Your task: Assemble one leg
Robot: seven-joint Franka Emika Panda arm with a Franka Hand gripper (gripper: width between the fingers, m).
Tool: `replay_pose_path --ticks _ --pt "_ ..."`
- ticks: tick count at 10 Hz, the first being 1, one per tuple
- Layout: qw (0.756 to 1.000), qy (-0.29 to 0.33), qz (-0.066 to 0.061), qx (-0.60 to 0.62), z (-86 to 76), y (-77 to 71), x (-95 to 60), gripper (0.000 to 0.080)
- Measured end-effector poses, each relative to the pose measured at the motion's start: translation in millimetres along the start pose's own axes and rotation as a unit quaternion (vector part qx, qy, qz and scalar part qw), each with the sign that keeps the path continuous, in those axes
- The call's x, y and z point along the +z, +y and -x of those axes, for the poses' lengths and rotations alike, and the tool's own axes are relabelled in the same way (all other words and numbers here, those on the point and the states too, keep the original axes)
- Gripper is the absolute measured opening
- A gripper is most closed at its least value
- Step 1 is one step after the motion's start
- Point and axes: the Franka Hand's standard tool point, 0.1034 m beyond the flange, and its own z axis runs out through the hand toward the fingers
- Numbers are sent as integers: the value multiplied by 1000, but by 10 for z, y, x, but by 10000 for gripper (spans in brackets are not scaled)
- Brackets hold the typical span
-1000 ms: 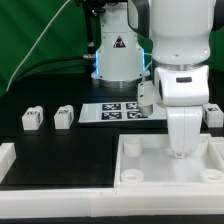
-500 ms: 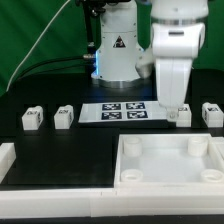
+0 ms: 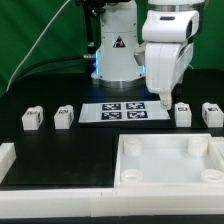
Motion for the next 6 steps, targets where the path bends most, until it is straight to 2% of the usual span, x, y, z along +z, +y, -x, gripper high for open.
replay_pose_path --ticks 2,3,4,6 --pt "995 0 -1 102 6 -8 7 648" --pt "984 3 0 178 32 -54 48 648" --pt "962 3 -2 272 25 -159 82 648" --pt "926 1 -5 377 -93 -329 119 648"
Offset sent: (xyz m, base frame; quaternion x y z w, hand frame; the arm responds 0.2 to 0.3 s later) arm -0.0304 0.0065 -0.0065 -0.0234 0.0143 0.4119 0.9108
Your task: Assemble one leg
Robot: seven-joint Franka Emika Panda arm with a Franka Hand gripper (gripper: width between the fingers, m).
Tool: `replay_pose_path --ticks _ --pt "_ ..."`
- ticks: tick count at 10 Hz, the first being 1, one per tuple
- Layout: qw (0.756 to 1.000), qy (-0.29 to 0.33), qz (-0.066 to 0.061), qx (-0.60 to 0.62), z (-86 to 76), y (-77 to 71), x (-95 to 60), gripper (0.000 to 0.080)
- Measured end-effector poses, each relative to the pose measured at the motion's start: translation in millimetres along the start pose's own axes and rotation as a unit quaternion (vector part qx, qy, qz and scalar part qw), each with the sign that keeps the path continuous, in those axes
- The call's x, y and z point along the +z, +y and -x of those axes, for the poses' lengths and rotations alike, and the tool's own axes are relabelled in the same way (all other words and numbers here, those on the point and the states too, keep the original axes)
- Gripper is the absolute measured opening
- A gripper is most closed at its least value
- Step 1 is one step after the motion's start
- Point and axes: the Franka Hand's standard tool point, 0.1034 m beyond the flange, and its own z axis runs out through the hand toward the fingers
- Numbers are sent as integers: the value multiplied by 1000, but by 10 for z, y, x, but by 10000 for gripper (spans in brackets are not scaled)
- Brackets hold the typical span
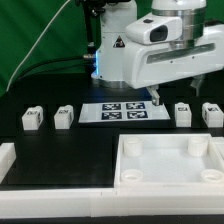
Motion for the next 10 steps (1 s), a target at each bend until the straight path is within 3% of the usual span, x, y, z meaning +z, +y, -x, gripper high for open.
replay_pose_path --ticks 5,7,10 --pt "997 -5 -5 79 -35 -634 156 648" --pt "995 -5 -15 94 -107 -717 195 648" --pt "997 -11 -15 77 -118 -682 178 648"
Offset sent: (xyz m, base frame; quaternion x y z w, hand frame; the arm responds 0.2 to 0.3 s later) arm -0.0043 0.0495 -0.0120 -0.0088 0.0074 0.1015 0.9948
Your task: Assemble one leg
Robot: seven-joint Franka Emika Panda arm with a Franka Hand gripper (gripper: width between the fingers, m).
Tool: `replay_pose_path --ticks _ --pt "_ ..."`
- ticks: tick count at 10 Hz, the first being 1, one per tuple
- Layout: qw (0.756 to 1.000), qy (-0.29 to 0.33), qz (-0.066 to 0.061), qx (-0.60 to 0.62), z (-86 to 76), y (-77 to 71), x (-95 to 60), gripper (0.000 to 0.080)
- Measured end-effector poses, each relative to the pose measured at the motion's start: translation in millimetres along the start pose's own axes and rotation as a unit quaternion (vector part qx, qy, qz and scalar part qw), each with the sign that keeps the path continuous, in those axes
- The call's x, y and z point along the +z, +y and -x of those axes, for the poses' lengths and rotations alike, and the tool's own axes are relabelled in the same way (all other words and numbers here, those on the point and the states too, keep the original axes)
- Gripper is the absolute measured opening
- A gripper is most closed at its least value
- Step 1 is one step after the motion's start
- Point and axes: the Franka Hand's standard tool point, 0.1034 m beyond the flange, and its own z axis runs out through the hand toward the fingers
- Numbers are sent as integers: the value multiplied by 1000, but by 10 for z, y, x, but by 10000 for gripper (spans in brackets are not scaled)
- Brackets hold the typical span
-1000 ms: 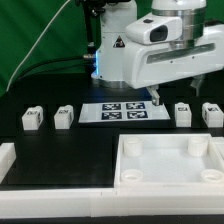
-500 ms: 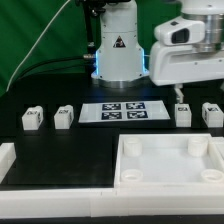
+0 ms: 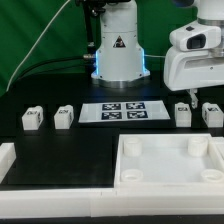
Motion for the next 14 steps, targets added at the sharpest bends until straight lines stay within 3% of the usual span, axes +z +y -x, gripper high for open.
replay_pose_path --ticks 3,4,7,14 --pt "991 -134 16 -4 84 45 -2 648" --pt "982 -189 12 9 109 41 35 648" --pt "938 -344 20 19 144 -12 103 648" --pt "920 -391 22 26 212 -35 405 648"
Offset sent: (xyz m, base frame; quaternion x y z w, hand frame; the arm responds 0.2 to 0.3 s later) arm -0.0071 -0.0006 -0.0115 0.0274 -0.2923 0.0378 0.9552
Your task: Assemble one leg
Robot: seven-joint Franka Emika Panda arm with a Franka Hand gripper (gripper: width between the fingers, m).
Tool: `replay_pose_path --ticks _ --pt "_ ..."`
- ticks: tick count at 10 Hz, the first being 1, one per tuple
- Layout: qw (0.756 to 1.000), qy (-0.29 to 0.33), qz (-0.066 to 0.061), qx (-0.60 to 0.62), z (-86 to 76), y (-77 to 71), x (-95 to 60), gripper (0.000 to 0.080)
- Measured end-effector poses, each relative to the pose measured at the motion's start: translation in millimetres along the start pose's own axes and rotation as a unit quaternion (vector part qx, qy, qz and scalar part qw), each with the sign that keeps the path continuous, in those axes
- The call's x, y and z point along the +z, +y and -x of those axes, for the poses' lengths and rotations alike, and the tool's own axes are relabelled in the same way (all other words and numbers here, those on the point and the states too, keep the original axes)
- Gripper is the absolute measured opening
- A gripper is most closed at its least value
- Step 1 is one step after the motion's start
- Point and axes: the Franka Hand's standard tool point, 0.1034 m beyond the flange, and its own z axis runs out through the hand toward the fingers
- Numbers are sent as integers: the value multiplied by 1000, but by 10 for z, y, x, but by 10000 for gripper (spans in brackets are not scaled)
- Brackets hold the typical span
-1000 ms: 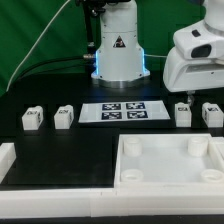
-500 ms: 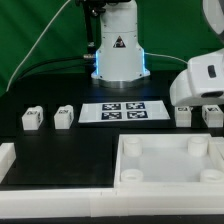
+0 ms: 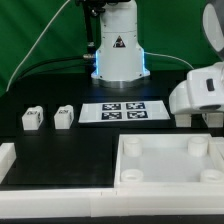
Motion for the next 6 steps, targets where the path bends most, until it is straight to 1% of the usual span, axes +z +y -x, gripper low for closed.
replay_pose_path --ticks 1,2,3,6 --pt "1000 -23 4 0 36 5 63 648" --pt "998 -63 6 -1 59 3 110 648" --pt "998 -67 4 -2 -1 -17 108 648" --pt "998 -65 7 -6 6 -64 112 648"
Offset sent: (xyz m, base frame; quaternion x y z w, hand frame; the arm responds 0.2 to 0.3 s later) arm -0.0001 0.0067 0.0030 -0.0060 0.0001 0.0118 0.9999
